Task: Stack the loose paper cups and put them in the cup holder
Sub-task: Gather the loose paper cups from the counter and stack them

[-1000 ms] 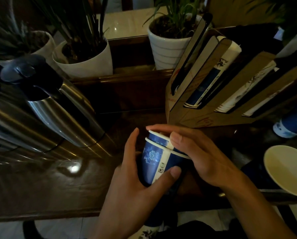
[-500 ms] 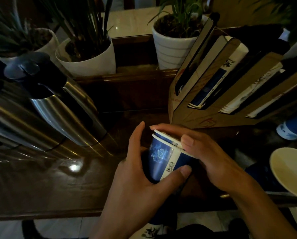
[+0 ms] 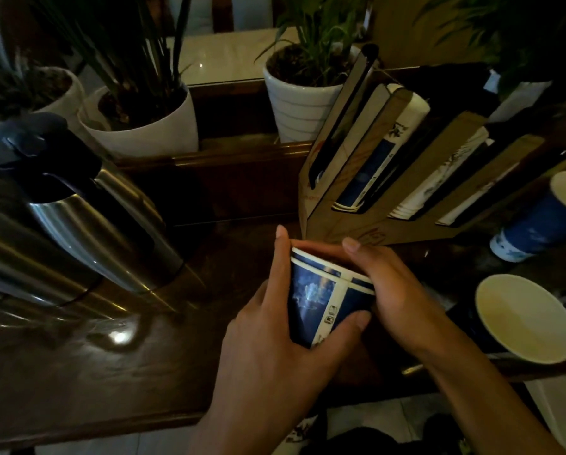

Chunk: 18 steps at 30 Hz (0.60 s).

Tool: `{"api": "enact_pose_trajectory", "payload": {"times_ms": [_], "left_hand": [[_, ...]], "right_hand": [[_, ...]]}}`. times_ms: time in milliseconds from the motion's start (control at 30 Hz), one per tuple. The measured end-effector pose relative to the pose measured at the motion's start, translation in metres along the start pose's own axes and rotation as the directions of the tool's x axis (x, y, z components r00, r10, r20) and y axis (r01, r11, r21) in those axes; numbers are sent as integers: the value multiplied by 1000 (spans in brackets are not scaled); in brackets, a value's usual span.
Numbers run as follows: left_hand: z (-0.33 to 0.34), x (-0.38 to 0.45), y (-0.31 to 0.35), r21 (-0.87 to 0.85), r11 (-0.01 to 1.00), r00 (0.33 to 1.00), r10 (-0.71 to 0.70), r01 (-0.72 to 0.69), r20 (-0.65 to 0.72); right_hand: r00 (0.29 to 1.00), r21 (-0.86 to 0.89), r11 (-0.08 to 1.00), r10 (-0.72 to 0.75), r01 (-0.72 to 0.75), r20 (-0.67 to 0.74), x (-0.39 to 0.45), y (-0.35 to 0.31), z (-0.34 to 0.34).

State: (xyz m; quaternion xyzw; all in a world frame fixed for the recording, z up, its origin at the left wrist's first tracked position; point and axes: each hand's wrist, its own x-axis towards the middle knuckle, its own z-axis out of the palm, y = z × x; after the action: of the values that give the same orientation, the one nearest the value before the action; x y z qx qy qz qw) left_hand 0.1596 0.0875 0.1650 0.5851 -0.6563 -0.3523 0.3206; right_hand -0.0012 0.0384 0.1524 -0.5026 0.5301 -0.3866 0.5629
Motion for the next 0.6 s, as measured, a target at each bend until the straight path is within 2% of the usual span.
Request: {"api": "enact_pose_trajectory", "payload": {"times_ms": [67,133,267,367,500,600], "left_hand": [[2,-1,0,4,1000,1000,2,-2,-7],[4,-2,-1,14,1000,1000,8,-8,-15],[9,-5,-5,42,998,998,41,-39,-49],[12,-4,-13,1,996,995,84,-84,-61],[18,3,-27,-247,963,994,104,-108,-27],[28,9,-41,-327,934,989,149,-146,-16]], "right_hand": [[996,-1,998,60,-60,-67,0,1,-1],[993,-4,996,92,-93,-73,-2,-4,-1],[993,-46,992,115,-116,-21,-7,-4,-5],[992,-91,996,3,8,123,-10,-10,-6],[949,-147,977,-107,156,298,-8,-21,-8],[934,-314,910,-169,271,316,0,-19,-11]]}}
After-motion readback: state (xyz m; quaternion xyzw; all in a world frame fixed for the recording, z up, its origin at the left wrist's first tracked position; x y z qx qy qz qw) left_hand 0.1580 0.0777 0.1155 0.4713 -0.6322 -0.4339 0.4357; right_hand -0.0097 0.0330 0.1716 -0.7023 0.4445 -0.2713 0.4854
